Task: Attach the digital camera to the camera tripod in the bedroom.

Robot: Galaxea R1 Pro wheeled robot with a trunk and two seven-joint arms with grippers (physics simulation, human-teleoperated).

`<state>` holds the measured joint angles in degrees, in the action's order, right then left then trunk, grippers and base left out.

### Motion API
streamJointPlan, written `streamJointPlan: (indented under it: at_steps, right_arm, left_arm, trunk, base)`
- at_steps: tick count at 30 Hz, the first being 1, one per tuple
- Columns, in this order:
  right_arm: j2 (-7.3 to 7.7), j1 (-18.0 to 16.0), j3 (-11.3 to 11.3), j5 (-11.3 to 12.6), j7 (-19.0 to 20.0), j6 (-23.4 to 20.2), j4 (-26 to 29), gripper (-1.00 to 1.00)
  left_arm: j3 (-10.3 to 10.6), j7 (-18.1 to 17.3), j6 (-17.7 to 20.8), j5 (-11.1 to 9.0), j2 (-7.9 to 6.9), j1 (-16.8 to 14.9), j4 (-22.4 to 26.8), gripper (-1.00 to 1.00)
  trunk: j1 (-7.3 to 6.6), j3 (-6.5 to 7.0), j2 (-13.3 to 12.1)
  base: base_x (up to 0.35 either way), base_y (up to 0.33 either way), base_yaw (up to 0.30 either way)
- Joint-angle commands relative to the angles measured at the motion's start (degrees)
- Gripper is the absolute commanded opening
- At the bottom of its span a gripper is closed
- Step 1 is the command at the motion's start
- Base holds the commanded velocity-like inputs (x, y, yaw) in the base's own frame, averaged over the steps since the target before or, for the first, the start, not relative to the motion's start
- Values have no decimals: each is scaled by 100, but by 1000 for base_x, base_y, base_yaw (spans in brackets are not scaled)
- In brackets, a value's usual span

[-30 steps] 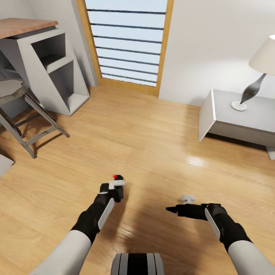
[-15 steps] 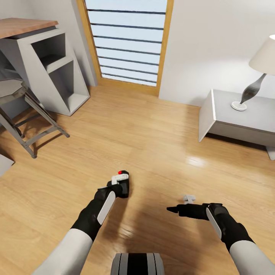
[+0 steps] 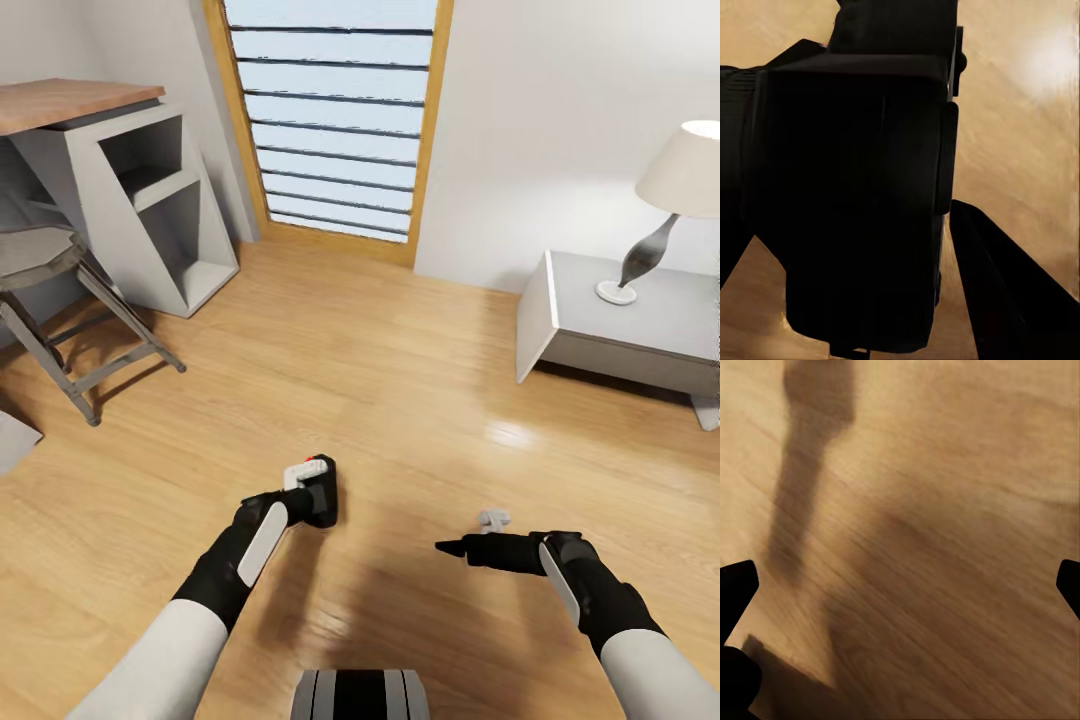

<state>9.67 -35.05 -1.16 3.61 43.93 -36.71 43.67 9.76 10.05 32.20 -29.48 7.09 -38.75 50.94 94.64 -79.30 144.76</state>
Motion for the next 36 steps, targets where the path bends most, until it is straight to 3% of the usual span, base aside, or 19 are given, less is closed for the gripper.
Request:
streamJointPlan:
  at_steps: [1,2,3,5,6,8,9,12,13,17,20,26,36]
  right_arm:
    - [0,-1,-8,35,1,-47,6,100]
    - [2,-1,-8,35,1,-47,9,100]
    - [4,-1,-11,35,1,-47,12,100]
    - [6,-1,-13,38,2,-47,15,100]
    - [7,-1,-14,39,2,-47,16,100]
    - [7,-1,-15,39,2,-48,17,100]
    - [8,-1,-15,37,2,-49,21,100]
    - [8,-1,-16,39,2,-52,24,100]
    - [8,-1,-16,41,2,-53,26,100]
    - [9,-1,-16,42,6,-54,35,100]
    - [9,-1,-16,43,31,-55,42,100]
    - [9,-1,-16,44,216,-62,45,100]
    - [15,-1,-16,36,638,-57,45,100]
  left_arm:
    - [10,-70,39,-224,-93,-1,39,-100]
    - [10,-201,67,-399,-197,-1,69,-100]
    - [9,-541,129,-801,-444,-1,110,-100]
    - [10,-976,183,-1229,-733,-1,128,-100]
    - [18,-1474,217,-1637,-1033,-1,132,-100]
    - [29,-2007,233,-1981,-1304,-1,133,-100]
    - [37,-2546,243,-2222,-1524,7,139,-100]
    - [44,-3312,251,-2416,-1754,20,148,-100]
    - [47,-3763,253,-2475,-1863,25,140,-100]
    - [51,-4447,248,-2470,-1992,30,132,-100]
    - [57,-4899,244,-2305,-2050,33,136,-100]
    - [62,-5118,243,-2033,-2062,34,171,-100]
    - [69,-5152,243,-1984,-2047,34,195,-100]
  trunk:
    - [-3,19,0]
    - [-6,41,-1]
    - [-8,63,-3]
    - [-14,107,-5]
    - [-16,130,-7]
    - [-21,174,-9]
    - [-24,196,-11]
    - [-32,262,-15]
    - [-34,285,-16]
    - [-44,373,-21]
    - [-52,440,-25]
    - [-68,573,-34]
    - [-93,794,-47]
  base:
    - [0,0,0]
    - [0,0,0]
    - [0,0,0]
    - [0,0,0]
    - [0,0,0]
    - [0,0,0]
    - [0,0,0]
    - [0,0,0]
    - [0,0,0]
    - [0,0,0]
    - [0,0,0]
    - [0,0,0]
    - [0,0,0]
